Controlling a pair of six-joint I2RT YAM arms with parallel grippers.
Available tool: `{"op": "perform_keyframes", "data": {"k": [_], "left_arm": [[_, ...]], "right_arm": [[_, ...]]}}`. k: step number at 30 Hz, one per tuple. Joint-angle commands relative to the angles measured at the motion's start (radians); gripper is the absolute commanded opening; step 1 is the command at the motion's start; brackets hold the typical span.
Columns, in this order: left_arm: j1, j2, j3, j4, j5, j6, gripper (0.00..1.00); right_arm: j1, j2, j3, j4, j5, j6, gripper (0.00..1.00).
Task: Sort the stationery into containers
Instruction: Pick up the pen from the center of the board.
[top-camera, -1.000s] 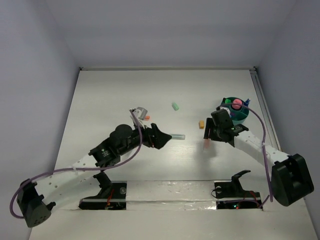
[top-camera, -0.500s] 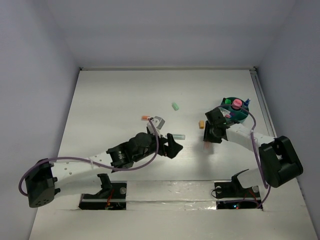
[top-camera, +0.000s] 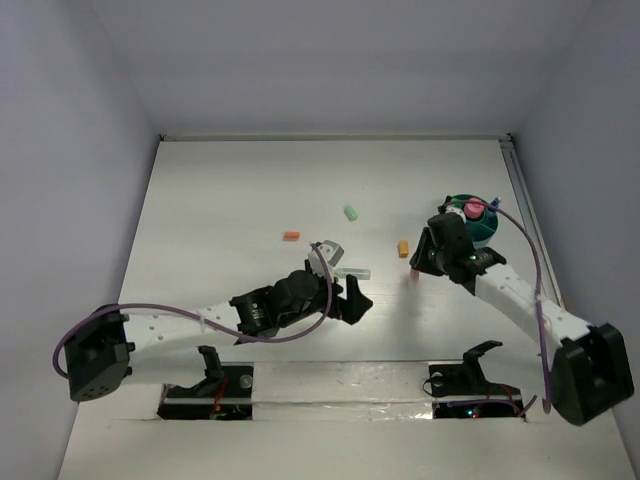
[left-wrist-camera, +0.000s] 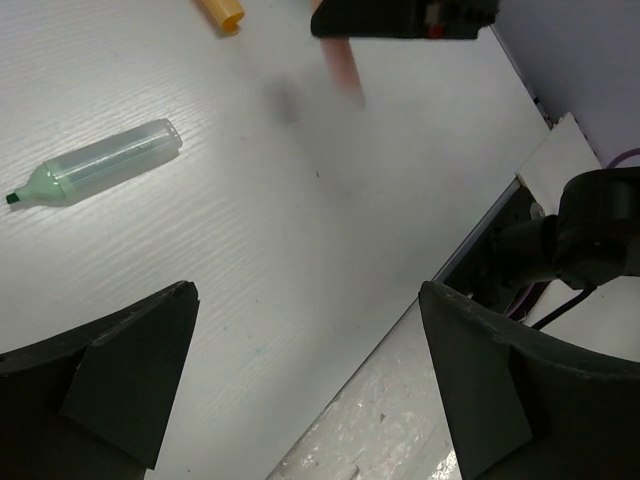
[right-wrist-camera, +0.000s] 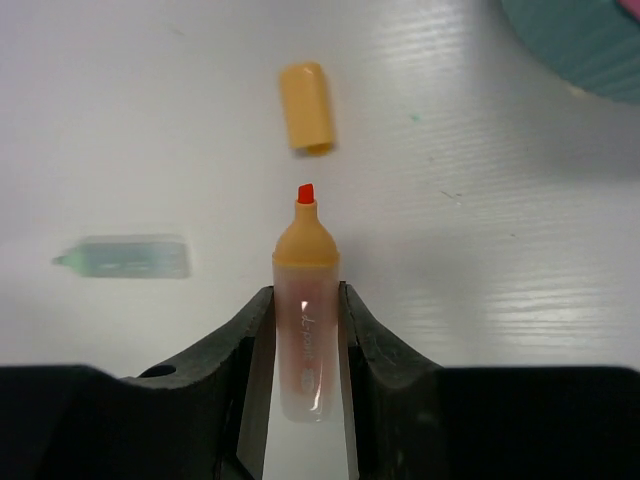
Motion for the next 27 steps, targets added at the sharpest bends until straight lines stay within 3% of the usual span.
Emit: {"op": "perform_keyframes", "data": {"k": [1,6,12,20,27], "left_arm": [[-0.026,0.045,0.082,0.073,0.002,0.016,0.9],[-0.037,0.164,0.164,0.119,0.019,0.033,0.75],[-0.037,0.269,0.272,0.141,-0.019,0.059,0.74],[-0.037,0.409,0.392,0.125,-0.103,0.093,0.69],[-0.027,0.453,0.434,0.156,-0.127,0.099,0.55]], "right_arm": [[0.002,-0.145,0.005,0.045,-0.08,0.015,0.11],[0.015,-0.247,0.016,0.07,-0.172,0.046,0.11],[0.042,-0.303,0.006,0.104,-0.305,0.061,0.1],[0.051,-0.351,-0.007,0.121,-0.365,0.069,0.11],[0.061,-0.368,-0.018,0.122,-0.381,0.066,0.1]]}}
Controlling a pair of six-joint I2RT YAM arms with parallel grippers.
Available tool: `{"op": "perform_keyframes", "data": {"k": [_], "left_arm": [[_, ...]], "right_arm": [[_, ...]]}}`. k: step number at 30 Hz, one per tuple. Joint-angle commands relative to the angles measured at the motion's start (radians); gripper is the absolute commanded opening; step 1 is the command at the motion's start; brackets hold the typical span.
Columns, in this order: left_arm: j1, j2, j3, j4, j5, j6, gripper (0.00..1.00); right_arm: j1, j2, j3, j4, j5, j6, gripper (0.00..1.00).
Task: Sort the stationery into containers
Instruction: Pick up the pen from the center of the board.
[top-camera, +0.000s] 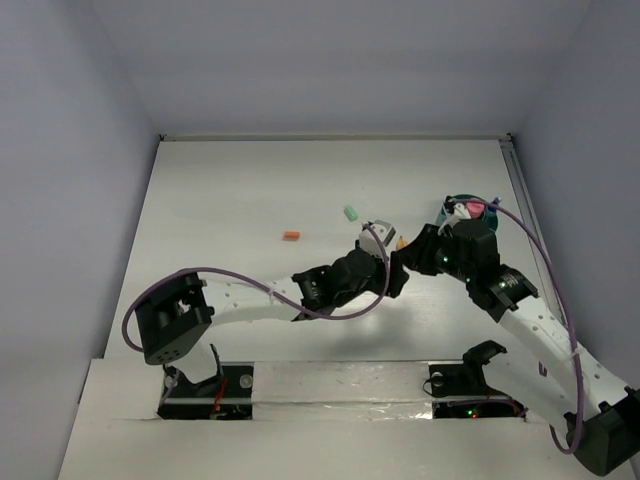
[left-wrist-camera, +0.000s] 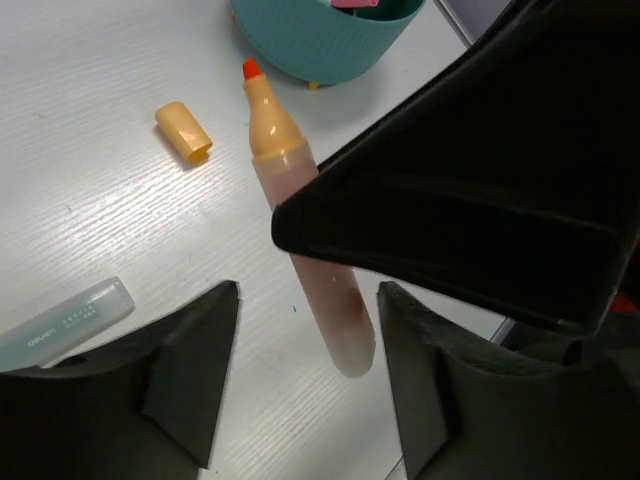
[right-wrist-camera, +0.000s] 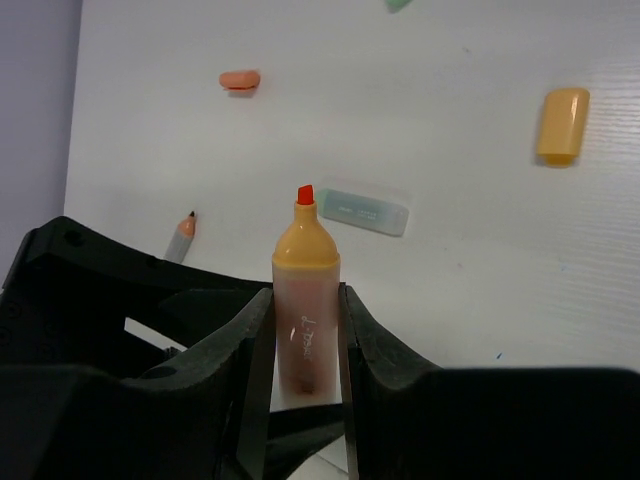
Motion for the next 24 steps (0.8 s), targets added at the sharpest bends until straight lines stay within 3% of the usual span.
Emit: {"op": "perform_keyframes", "data": {"k": [1,10,12,15,16,18,20,24], "left_arm": [[0.003,-0.005,0.064,0.057,-0.031,0.019,0.51],[0.003,0.006,0.046,0.125,0.007,0.016,0.15],[0.003,0.012,0.044,0.131,0.022,0.009,0.14],[0.003,0.009,0.03,0.143,0.027,0.003,0.0],[0.003,0.003,0.017,0.149,0.021,-0.001,0.0],[0.003,-0.023,-0.006,0.163,0.006,0.001,0.0],[0.003,-0.041,-0.031,0.152,-0.016,0.012,0.0],[0.05,-0.125,-0.097,0.14,-0.033,0.004,0.0]], "right_arm": [[0.018,-0.017,-0.019,0.056,-0.029,0.006,0.1],[0.018,-0.028,-0.045,0.07,-0.029,0.015,0.11],[0.018,-0.03,-0.047,0.076,-0.031,0.018,0.11],[0.018,-0.03,-0.041,0.079,-0.034,0.019,0.11],[0.018,-0.03,-0.039,0.077,-0.033,0.017,0.11],[0.018,-0.034,-0.038,0.076,-0.028,0.015,0.2],[0.018,-0.045,-0.036,0.071,-0.017,0.011,0.4],[0.018,-0.099,0.007,0.019,0.053,-0.026,0.67]]}}
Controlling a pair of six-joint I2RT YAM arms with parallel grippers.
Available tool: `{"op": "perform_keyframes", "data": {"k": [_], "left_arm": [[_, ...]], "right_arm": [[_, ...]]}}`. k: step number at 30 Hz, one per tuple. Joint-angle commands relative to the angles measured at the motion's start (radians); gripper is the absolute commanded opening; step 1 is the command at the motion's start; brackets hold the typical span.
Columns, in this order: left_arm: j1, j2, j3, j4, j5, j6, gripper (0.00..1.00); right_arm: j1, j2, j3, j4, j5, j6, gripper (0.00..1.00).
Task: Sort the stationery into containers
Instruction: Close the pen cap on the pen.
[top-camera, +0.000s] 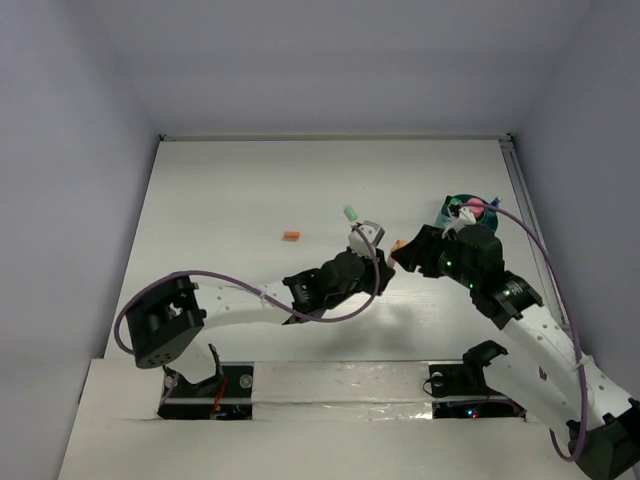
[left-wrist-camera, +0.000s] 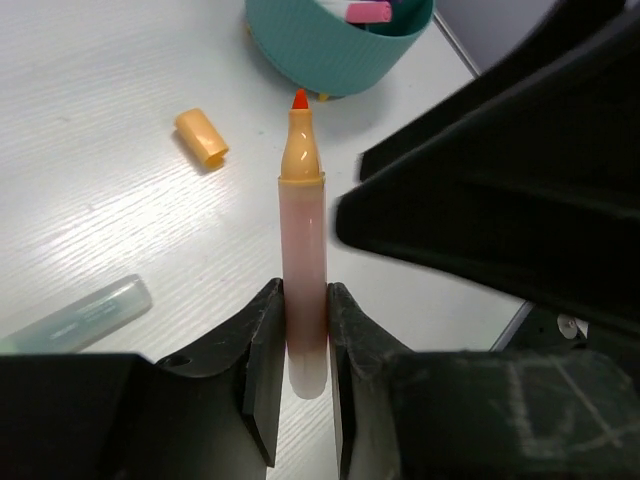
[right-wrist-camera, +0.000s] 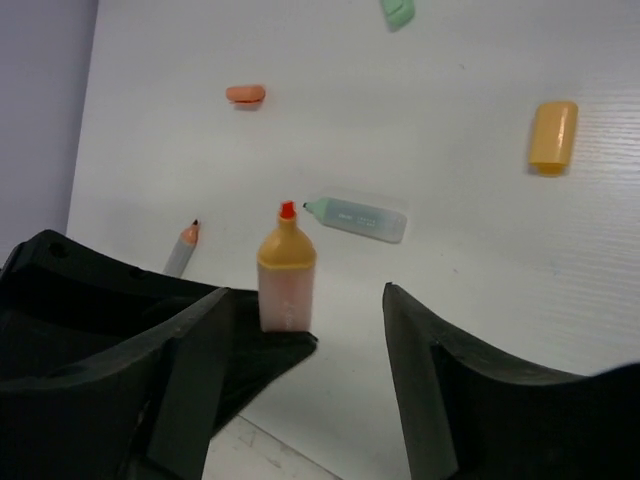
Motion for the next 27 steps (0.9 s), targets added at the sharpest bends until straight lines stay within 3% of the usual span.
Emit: {"op": "perform_keyframes", "data": {"k": [1,5,8,9,12,14,16,17,21,27], "left_arm": [[0.045,-0.12,-0.073,0.066,-0.017,0.001,0.0],[0.105,-0.212,-0.149,0.041,-0.011,-0.001,0.0],[0.117,-0.307,-0.195,0.003,-0.017,0.028,0.0],[0.117,-0.352,-0.203,-0.009,-0.029,0.043,0.0],[0.127,-0.44,-0.229,-0.046,-0.023,0.057,0.0],[0.127,-0.48,-0.269,-0.052,-0.011,0.053,0.0],[0.127,-0.535,-0.313,-0.057,0.012,0.024,0.0],[0.127,-0.552,-0.33,-0.057,0.021,0.013,0.0],[0.127,-0.64,-0.405,-0.071,0.026,-0.039,0.0],[0.127,-0.69,-0.48,-0.091,0.04,-0.096,0.0]], "right_arm": [[0.012,-0.054,0.061,-0.041,0.064,-0.05,0.68],[0.012,-0.066,0.105,-0.092,0.119,-0.078,0.67],[0.012,-0.031,0.093,-0.109,0.185,-0.095,0.5],[0.012,-0.013,0.081,-0.107,0.203,-0.1,0.34],[0.012,0.09,0.082,-0.121,0.278,-0.124,0.13],[0.012,0.18,0.09,-0.116,0.346,-0.153,0.12],[0.012,0.246,0.114,-0.115,0.381,-0.153,0.21],[0.012,0.312,0.125,-0.115,0.419,-0.188,0.37],[0.012,0.462,0.167,-0.083,0.478,-0.219,0.69],[0.012,0.664,0.251,-0.026,0.466,-0.235,0.71]]}}
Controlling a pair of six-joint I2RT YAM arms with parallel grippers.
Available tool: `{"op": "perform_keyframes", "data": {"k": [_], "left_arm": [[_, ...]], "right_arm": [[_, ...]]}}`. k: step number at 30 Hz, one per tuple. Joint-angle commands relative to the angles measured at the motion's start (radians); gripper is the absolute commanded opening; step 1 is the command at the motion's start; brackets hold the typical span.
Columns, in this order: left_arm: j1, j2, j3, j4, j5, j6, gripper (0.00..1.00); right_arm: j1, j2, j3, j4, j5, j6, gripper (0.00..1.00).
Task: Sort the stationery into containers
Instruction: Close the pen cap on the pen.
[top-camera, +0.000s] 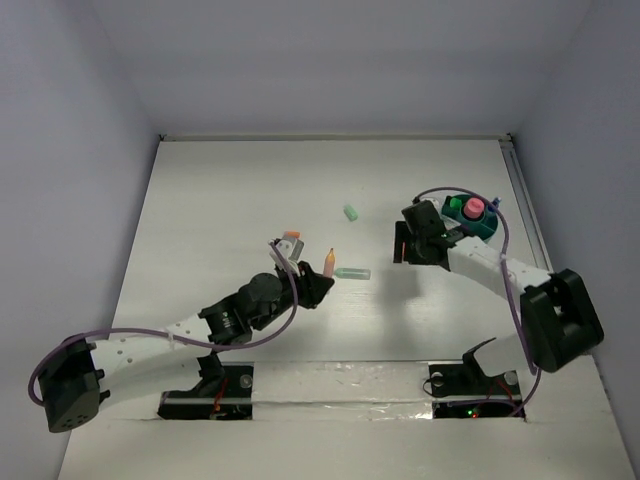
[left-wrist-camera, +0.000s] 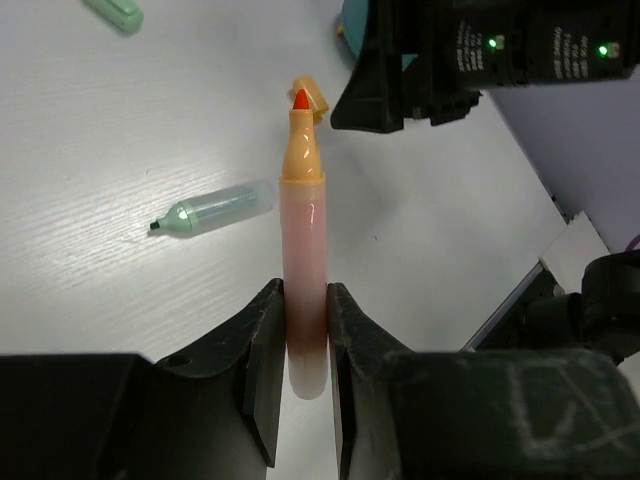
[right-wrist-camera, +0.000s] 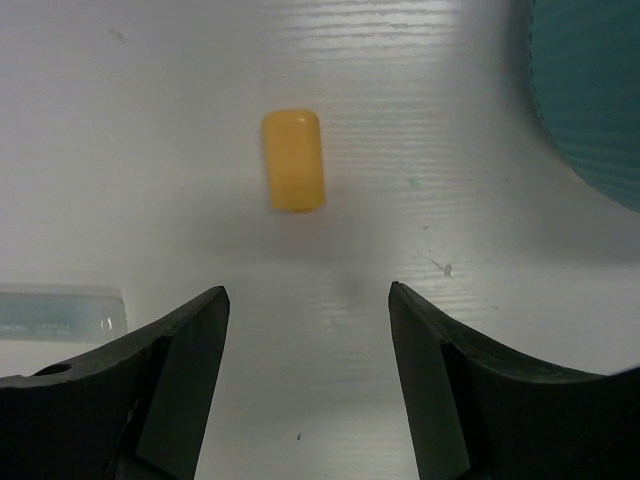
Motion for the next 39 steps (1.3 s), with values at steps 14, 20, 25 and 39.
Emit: {"op": "perform_keyframes", "data": {"k": [14,20,25,39], "left_arm": [[-0.025,0.011,0.002,0.043,0.039,-0.053,0.0],[-0.036,0.036,0.01,0.057,0.044,-0.051,0.0],[-0.045,0.068,0.016,0.086,0.062,-0.056,0.0],[-0.054,0.302,0.182,0.224,0.058,0.057,0.0]], "right_arm": [[-0.054,0.333,0.251,0.078,0.033,-0.067,0.61],[-0.063,0.397,0.278,0.077,0.035,-0.067,0.5],[-0.063,0.382,0.265,0.08,0.036,-0.061,0.13],[-0.014,-0.149,0.101,0.334,-0.177,0.181,0.0]]}}
